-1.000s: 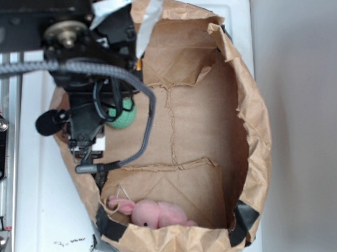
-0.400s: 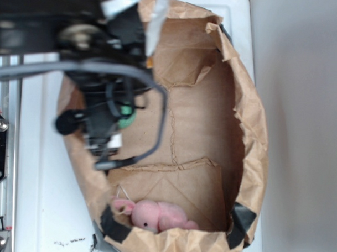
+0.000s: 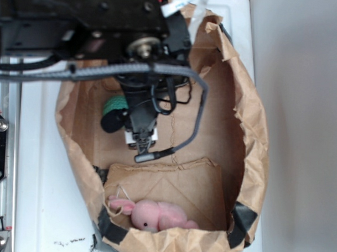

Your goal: Grab the green ball.

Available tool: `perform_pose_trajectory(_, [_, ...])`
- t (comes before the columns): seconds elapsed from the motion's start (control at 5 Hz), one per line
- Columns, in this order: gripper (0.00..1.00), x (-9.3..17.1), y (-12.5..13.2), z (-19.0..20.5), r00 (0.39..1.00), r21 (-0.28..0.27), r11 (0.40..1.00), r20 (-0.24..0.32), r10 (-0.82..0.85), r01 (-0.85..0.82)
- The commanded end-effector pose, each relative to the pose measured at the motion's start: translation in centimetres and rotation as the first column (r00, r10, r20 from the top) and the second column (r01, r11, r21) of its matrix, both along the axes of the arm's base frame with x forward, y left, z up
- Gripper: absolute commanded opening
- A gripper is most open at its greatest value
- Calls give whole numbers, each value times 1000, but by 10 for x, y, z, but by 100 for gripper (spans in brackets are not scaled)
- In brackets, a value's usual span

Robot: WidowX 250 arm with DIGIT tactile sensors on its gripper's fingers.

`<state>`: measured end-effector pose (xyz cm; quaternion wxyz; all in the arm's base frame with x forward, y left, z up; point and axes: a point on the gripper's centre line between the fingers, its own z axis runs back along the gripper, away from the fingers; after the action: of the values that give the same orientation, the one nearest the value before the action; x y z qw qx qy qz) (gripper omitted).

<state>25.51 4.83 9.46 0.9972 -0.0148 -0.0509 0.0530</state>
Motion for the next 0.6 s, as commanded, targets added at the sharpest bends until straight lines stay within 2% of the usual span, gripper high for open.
perform_pose_trajectory(0.0, [100, 0, 0, -11, 997, 54, 997, 61, -55, 52])
perform_pose_trajectory(0.4, [100, -18, -2, -36, 991, 101, 988, 60, -119, 113])
